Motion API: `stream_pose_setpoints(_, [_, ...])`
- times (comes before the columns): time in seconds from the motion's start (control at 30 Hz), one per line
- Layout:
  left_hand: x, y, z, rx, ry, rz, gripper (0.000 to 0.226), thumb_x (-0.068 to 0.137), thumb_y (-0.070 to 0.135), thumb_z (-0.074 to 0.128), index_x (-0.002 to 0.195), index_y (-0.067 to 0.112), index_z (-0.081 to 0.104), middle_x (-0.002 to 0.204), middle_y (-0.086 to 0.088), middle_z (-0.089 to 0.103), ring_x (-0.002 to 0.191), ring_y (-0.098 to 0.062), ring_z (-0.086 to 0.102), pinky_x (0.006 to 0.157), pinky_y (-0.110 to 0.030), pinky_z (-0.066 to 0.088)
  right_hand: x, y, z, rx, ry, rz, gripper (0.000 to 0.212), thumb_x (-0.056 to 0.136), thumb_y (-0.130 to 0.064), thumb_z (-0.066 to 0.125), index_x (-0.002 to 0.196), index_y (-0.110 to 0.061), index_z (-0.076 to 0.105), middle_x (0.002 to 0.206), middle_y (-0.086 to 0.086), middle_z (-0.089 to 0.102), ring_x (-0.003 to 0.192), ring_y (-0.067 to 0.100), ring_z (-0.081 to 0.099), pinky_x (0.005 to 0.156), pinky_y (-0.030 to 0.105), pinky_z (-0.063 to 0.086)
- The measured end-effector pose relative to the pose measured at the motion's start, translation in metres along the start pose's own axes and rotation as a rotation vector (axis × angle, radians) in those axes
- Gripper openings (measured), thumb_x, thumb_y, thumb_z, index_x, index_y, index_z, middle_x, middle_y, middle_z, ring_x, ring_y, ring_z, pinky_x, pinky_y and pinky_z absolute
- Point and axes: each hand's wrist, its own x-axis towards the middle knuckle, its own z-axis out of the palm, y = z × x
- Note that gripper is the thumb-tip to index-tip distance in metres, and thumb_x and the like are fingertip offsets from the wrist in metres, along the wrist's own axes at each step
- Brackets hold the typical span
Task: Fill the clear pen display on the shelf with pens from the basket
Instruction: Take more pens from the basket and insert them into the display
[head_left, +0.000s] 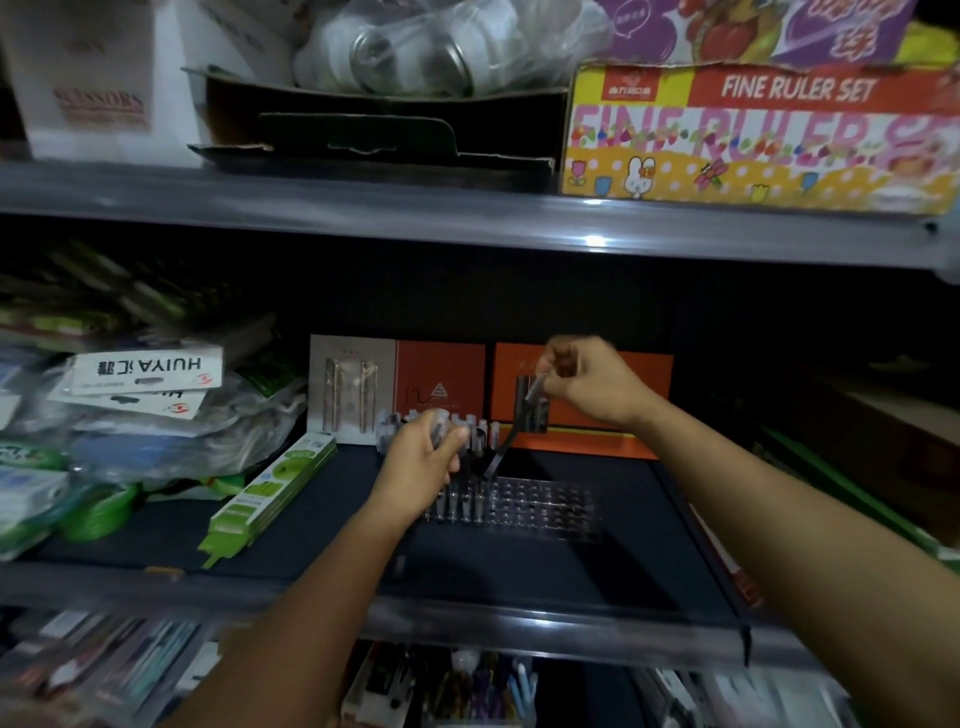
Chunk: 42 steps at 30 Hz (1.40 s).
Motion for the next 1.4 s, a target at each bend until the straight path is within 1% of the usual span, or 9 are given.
stream_pose_setpoints(0.13, [-0.001, -0.008, 0.008, 0.052, -0.031, 0.013, 0.022, 0.096, 0.028, 0.051, 0.076, 0.019, 0.045, 0.066, -0.005, 0.056, 0.057, -0.012, 0.048, 0.061, -0.03, 0.04, -0.004, 0.008, 0.006, -0.085, -0.032, 0.003, 0.008, 0.082, 0.006, 0.06, 0.079, -0.001, 0.062, 0.047, -0.021, 0.059, 0.043, -0.003, 0.046, 0.05, 0.025, 0.039])
stream_pose_setpoints(0.33, [0.003, -0.015, 0.01, 0.002, -0.051, 0.004, 0.019, 0.095, 0.025, 0.052, 0.077, 0.022, 0.049, 0.065, 0.0, 0.057, 0.056, -0.01, 0.051, 0.061, -0.028, 0.045, -0.001, 0.015, 0.009, -0.168, -0.017, -0.02, 0.013, 0.083, 0.001, 0.061, 0.076, -0.01, 0.063, 0.065, -0.008, 0.064, 0.058, 0.008, 0.059, 0.057, 0.034, 0.05])
stream_pose_setpoints(0.5, [-0.004, -0.037, 0.008, -0.036, -0.054, -0.058, 0.01, 0.096, 0.018, 0.051, 0.09, 0.015, 0.058, 0.067, -0.001, 0.059, 0.058, -0.01, 0.054, 0.059, -0.023, 0.046, 0.002, 0.022, 0.015, -0.204, -0.01, -0.009, 0.01, 0.084, -0.001, 0.061, 0.079, -0.01, 0.063, 0.075, 0.004, 0.07, 0.071, 0.023, 0.068, 0.063, 0.039, 0.055])
stream_pose_setpoints(0.57, [-0.008, -0.047, 0.008, -0.029, -0.055, -0.067, 0.009, 0.096, 0.017, 0.052, 0.09, 0.02, 0.058, 0.067, -0.001, 0.059, 0.058, -0.01, 0.054, 0.057, -0.021, 0.046, 0.002, 0.023, 0.018, -0.22, -0.009, -0.01, 0.009, 0.084, -0.001, 0.06, 0.081, -0.008, 0.063, 0.075, 0.004, 0.07, 0.07, 0.018, 0.068, 0.061, 0.034, 0.053])
stream_pose_setpoints(0.67, [-0.01, -0.053, 0.006, -0.004, -0.066, -0.074, 0.011, 0.095, 0.016, 0.052, 0.086, 0.019, 0.057, 0.064, 0.0, 0.058, 0.054, -0.006, 0.052, 0.054, -0.018, 0.044, 0.002, 0.022, 0.023, -0.232, -0.032, -0.005, 0.008, 0.084, 0.002, 0.058, 0.082, -0.004, 0.063, 0.068, -0.004, 0.065, 0.059, -0.007, 0.061, 0.053, 0.01, 0.045])
stream_pose_setpoints(0.73, [-0.008, -0.051, 0.005, 0.011, -0.069, -0.068, 0.014, 0.095, 0.016, 0.052, 0.081, 0.019, 0.056, 0.062, 0.0, 0.056, 0.054, -0.007, 0.051, 0.055, -0.02, 0.044, 0.003, 0.022, 0.027, -0.244, -0.045, -0.007, 0.009, 0.084, 0.003, 0.057, 0.081, -0.004, 0.062, 0.065, -0.007, 0.062, 0.056, -0.01, 0.059, 0.052, 0.007, 0.043])
stream_pose_setpoints(0.97, [0.0, -0.042, 0.005, -0.019, -0.039, -0.008, 0.016, 0.095, 0.016, 0.053, 0.087, 0.002, 0.058, 0.062, 0.0, 0.056, 0.054, -0.008, 0.05, 0.059, -0.024, 0.043, 0.012, 0.02, 0.04, -0.322, -0.063, -0.044, 0.007, 0.086, -0.001, 0.057, 0.085, -0.006, 0.061, 0.077, 0.005, 0.068, 0.073, 0.018, 0.065, 0.065, 0.031, 0.052])
stream_pose_setpoints(1.13, [0.001, -0.043, 0.005, -0.068, -0.051, -0.003, 0.014, 0.095, 0.014, 0.053, 0.082, 0.01, 0.056, 0.061, 0.001, 0.055, 0.047, 0.001, 0.048, 0.052, -0.017, 0.043, 0.014, 0.026, 0.052, -0.382, -0.15, -0.034, 0.01, 0.087, 0.0, 0.058, 0.085, -0.009, 0.061, 0.078, 0.003, 0.062, 0.072, 0.017, 0.058, 0.064, 0.031, 0.049])
stream_pose_setpoints(1.4, [0.001, -0.044, 0.001, -0.155, -0.03, -0.004, 0.016, 0.095, 0.011, 0.052, 0.08, 0.009, 0.056, 0.058, -0.001, 0.056, 0.043, -0.001, 0.048, 0.046, -0.015, 0.042, 0.017, 0.037, 0.071, -0.452, -0.257, 0.003, 0.017, 0.086, 0.002, 0.058, 0.091, -0.013, 0.055, 0.086, 0.004, 0.06, 0.081, 0.02, 0.061, 0.073, 0.039, 0.056])
